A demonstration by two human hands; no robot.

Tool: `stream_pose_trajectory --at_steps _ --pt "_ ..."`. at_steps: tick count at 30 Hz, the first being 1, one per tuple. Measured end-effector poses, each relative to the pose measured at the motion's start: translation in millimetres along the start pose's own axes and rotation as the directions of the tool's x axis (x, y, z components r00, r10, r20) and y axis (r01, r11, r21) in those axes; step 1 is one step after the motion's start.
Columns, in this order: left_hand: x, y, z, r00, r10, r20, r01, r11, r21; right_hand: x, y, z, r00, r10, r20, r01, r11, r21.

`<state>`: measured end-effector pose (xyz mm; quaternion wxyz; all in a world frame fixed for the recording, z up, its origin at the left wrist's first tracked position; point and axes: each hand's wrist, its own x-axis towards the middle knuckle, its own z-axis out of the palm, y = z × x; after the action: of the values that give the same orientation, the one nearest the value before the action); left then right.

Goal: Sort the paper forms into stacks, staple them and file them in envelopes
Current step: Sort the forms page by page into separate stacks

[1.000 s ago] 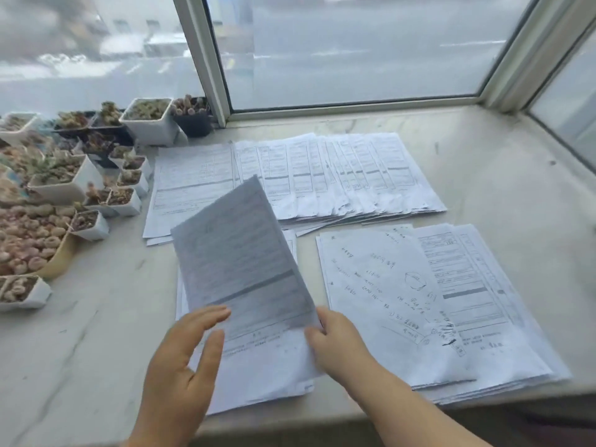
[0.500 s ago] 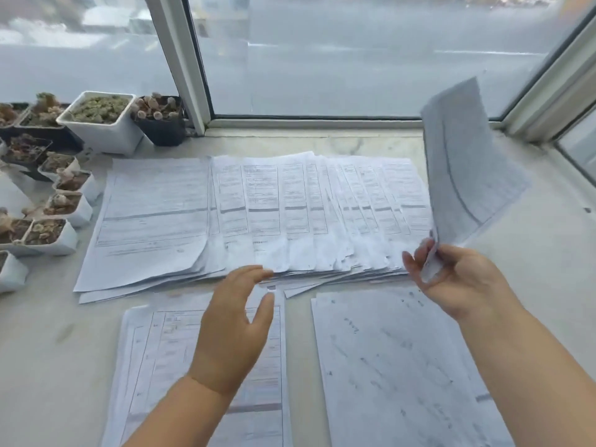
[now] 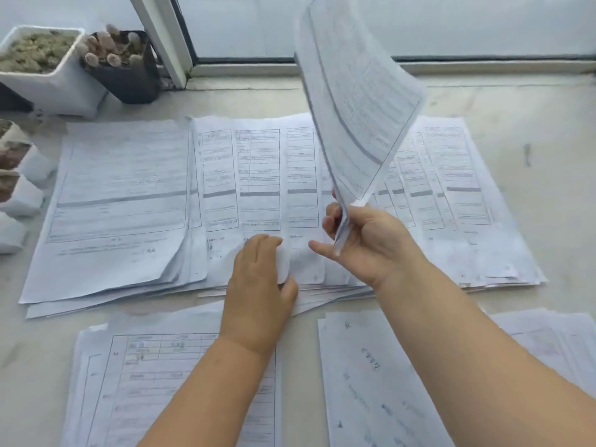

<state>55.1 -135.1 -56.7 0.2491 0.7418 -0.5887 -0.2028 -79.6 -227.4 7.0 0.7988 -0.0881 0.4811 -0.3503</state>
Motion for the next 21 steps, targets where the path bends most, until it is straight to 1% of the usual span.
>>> stream_pose_trajectory --at_steps 2,4,5,7,8,10,12,14,15,17,18,19,20,21 --pt "0 -3 -3 0.999 0.032 -0.008 -0.031 0.998 0.053 10 6 -1 0.999 0.020 -0.038 -0.021 0.999 -0.027" --pt "1 -5 -5 0.994 0.101 -0.040 -0.091 0.978 0.190 15 8 -5 0.998 0.027 -0.058 -0.028 0.999 -0.018" --pt "1 -7 -7 0.993 0.102 -0.062 -0.083 0.962 0.261 16 7 -7 0.998 0.029 -0.064 -0.030 0.999 -0.011" --pt "0 -15 -11 0.994 0.029 -0.108 0.012 0.933 0.360 17 7 -9 0.998 0.022 -0.064 -0.022 1.000 -0.004" --pt "0 -21 -14 0.992 -0.023 -0.121 0.068 0.921 0.384 17 8 -9 0.999 0.012 -0.053 -0.013 1.000 -0.011" --pt "-2 -35 -19 0.986 -0.117 -0.118 0.153 0.918 0.367 16 9 -7 1.000 -0.016 -0.024 0.015 0.999 -0.040" --pt "-3 -44 -23 0.981 -0.153 -0.122 0.182 0.944 0.274 13 10 -9 0.998 -0.058 -0.024 0.056 0.996 -0.067" --pt "-3 -47 -31 0.959 -0.195 -0.203 0.221 0.969 0.113 7 4 -15 0.987 -0.147 -0.068 0.135 0.979 -0.152" --pt "-1 -45 -37 0.931 -0.254 -0.260 0.265 0.964 0.007 1 -1 -19 0.972 -0.220 -0.086 0.195 0.952 -0.237" --pt "4 -40 -50 0.834 -0.408 -0.371 0.345 0.911 -0.225 -12 -13 -29 0.917 -0.385 -0.101 0.305 0.843 -0.443" --pt "7 -38 -55 0.771 -0.488 -0.409 0.374 0.867 -0.331 -19 -18 -32 0.889 -0.446 -0.101 0.324 0.771 -0.549" --pt "10 -39 -60 0.711 -0.557 -0.430 0.388 0.820 -0.420 -24 -22 -33 0.872 -0.481 -0.096 0.312 0.695 -0.648" --pt "11 -40 -63 0.668 -0.604 -0.434 0.385 0.780 -0.493 -26 -24 -34 0.867 -0.491 -0.086 0.281 0.624 -0.729" --pt "12 -40 -66 0.643 -0.632 -0.433 0.373 0.751 -0.544 -26 -23 -33 0.871 -0.485 -0.076 0.246 0.566 -0.787"
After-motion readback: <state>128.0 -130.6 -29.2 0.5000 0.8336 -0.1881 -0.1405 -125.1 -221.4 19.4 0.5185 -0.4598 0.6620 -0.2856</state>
